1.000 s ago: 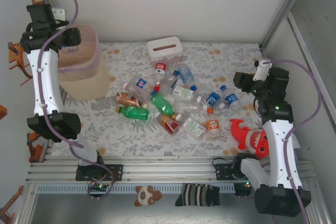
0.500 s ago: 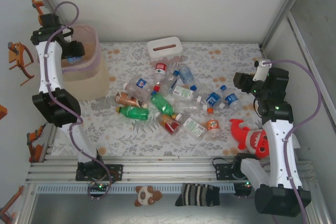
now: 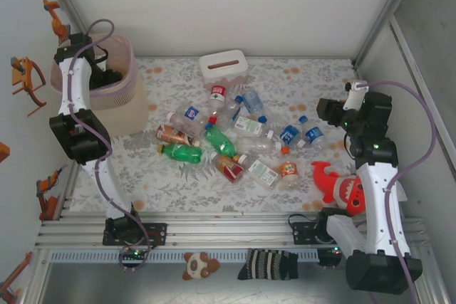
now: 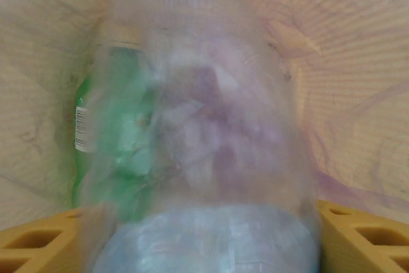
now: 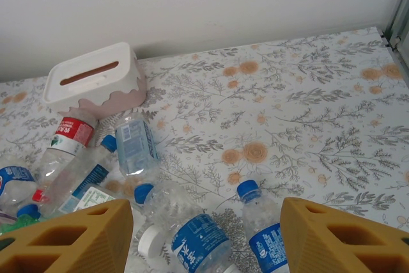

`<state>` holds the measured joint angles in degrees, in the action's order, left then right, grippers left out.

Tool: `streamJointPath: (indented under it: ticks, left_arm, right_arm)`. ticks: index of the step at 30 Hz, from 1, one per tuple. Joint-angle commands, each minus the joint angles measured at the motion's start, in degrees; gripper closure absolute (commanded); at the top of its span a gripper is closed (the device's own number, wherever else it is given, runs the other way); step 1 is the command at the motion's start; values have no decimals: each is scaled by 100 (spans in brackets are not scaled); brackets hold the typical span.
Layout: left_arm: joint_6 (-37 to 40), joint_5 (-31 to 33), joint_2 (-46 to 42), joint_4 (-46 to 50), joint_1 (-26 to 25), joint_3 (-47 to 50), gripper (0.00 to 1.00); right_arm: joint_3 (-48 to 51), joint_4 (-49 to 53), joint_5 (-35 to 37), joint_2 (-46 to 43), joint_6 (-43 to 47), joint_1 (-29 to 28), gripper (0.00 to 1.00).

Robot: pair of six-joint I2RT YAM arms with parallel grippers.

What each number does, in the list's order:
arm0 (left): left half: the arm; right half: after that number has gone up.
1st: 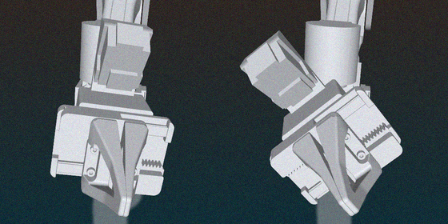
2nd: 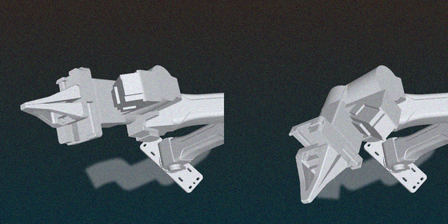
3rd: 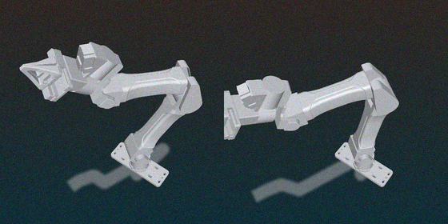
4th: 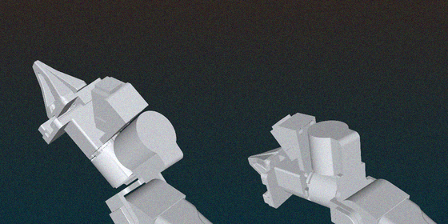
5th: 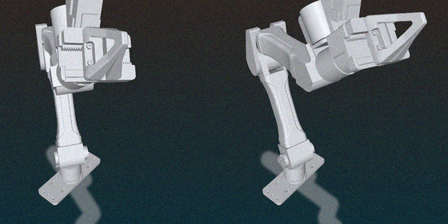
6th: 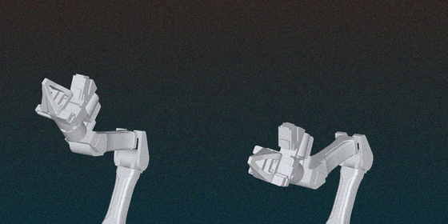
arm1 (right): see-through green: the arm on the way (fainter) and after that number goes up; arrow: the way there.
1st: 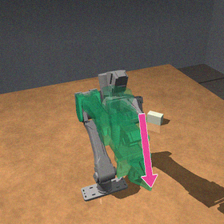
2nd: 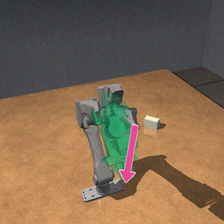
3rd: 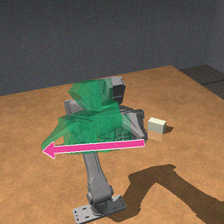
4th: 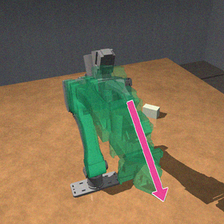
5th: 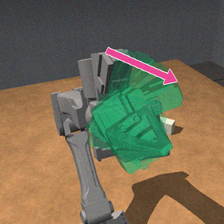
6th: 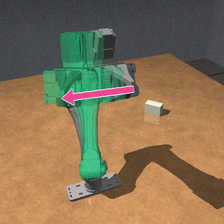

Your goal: Put the plastic bottles in the bin

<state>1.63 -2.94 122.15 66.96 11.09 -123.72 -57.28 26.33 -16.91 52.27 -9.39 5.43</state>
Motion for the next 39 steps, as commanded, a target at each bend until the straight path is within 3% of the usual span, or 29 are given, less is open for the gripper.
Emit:
streamJointPath:
  ticks: [1, 12, 29, 33, 39]
  left_arm:
    - [-70, -131, -81, 177, 33, 28, 19]
    - [-120, -260, -551, 231, 16, -200, 14]
    - [-843, -1511, -2255, 3, -43, -257, 18]
    - [-1115, -1676, -2804, -199, -166, 269, 18]
    - [-1933, -1921, -4136, -1363, -476, 2105, 18]
  right_arm:
    - [43, -53, 56, -41, 38, -42, 39]
    - [25, -49, 48, -90, 51, -35, 39]
    - [-43, -31, -58, -156, 24, -38, 39]
    - [-40, -48, -93, -156, 8, -42, 39]
    - [-45, -66, -146, -184, -15, -37, 39]
